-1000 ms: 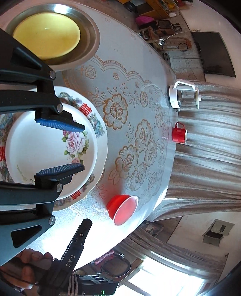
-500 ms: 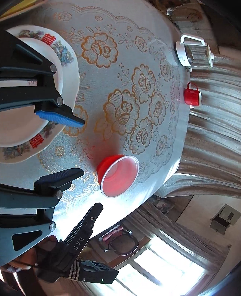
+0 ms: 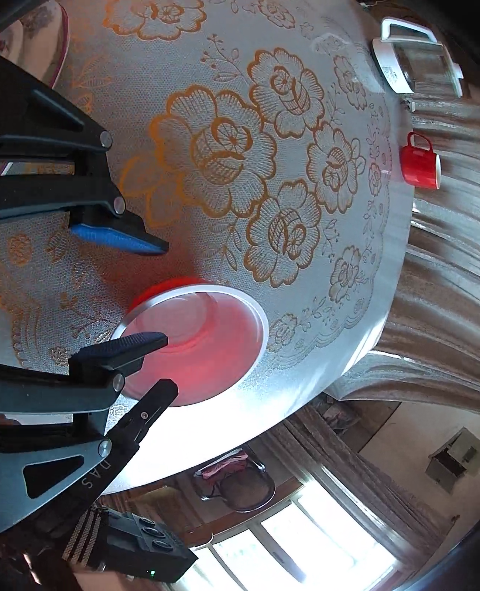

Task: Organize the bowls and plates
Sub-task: 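Grip the rim of the red plastic bowl with the right tool, then lift and carry the red bowl over the steel bowl with the right tool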

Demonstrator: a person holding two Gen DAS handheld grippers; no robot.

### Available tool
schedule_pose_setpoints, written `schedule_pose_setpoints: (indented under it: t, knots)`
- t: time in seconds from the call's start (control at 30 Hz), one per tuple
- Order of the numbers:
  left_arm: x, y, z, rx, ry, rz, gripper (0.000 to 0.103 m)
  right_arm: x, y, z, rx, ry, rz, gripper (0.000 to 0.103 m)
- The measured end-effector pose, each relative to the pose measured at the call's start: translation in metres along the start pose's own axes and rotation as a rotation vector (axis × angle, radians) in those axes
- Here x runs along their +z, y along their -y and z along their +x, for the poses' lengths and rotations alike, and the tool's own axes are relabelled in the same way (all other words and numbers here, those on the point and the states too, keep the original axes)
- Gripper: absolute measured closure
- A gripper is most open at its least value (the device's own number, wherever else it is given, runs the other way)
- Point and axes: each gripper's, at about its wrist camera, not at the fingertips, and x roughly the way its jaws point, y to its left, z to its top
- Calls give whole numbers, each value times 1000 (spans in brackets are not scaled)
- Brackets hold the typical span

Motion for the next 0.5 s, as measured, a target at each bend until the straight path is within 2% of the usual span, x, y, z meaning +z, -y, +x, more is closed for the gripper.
schedule_pose_setpoints:
  t: [0.07, 0.23, 0.33, 0.5]
  knots:
    - [-4, 3, 2, 7, 4, 26, 81, -2, -1, 2, 3, -2, -6, 93]
    - [-17, 1, -8, 6, 17, 41, 81, -8, -2, -6, 10, 6, -30, 93]
    - [-28, 1, -19, 33, 28, 50, 81, -16, -4, -12, 34, 0, -24, 93]
    - [-49, 2, -50, 61, 97, 71, 81, -32, -16, -26, 53, -4, -49, 93]
